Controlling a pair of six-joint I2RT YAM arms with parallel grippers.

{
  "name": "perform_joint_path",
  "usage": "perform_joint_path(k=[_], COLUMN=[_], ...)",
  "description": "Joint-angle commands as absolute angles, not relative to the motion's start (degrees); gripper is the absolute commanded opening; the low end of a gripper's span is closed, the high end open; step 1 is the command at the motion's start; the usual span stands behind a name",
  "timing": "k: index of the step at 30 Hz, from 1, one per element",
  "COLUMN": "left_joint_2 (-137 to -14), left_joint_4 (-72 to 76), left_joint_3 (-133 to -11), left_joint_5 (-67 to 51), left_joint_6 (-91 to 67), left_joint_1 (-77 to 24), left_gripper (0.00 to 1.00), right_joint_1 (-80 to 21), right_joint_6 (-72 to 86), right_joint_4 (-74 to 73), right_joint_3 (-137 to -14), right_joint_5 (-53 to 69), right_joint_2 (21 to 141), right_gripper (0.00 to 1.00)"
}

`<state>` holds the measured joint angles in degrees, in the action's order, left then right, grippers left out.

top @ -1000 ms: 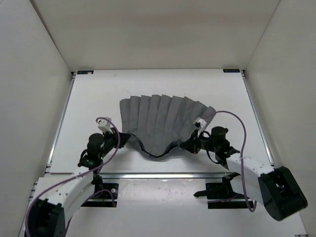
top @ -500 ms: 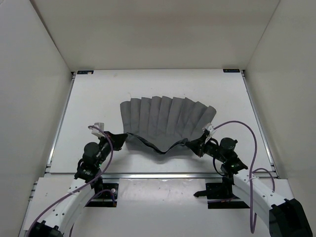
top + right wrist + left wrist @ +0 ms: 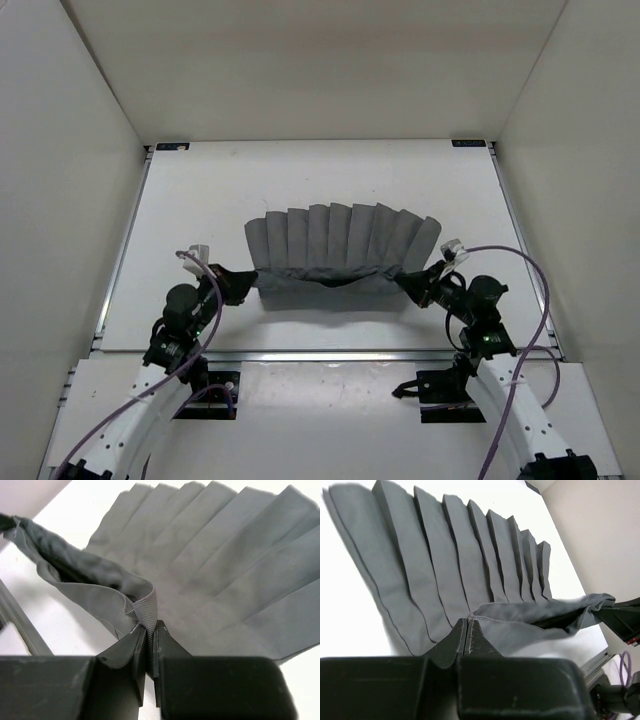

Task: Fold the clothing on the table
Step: Fold the skirt

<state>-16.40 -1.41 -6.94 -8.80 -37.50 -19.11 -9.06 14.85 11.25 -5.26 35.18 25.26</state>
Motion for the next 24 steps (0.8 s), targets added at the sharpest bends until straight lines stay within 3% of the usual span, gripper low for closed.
perform_joint_path(k=[1,5,12,20,24], left_joint_2=[-22.83,-33.36,-64.36,-97.61,-104.93], left_joint_4=[3.33,6.59,15.03,10.65,9.40], left_joint_3=[-13.52,-20.11,-39.77,-65.89,-70.22], left_joint_5=[-8.36,-4.31,-3.69,-3.43,-3.96], left_joint_6=[-36.65,-32.62,-29.28,-28.65,-31.81], left_joint_1=[-18.99,-18.02,-17.05,-14.51,-11.53], left_gripper=[0.00,0.00,0.00,0.00,0.02], right_joint_1=[-3.26,-4.13,-4.65,-2.73,-1.76], right_joint_6=[17.49,13.02,14.58,13.89,13.01], right_joint_4=[10.21,9.23,10.03,7.64,5.63], right_joint_3=[-13.07,-18.88,-38.11,-56.24,-63.36], right_joint_5=[44.11,36.32,31.48,25.05,23.65], right_joint_2=[30.49,38.03,66.05,89.53,97.72], right_gripper=[0.00,0.00,0.00,0.00,0.00])
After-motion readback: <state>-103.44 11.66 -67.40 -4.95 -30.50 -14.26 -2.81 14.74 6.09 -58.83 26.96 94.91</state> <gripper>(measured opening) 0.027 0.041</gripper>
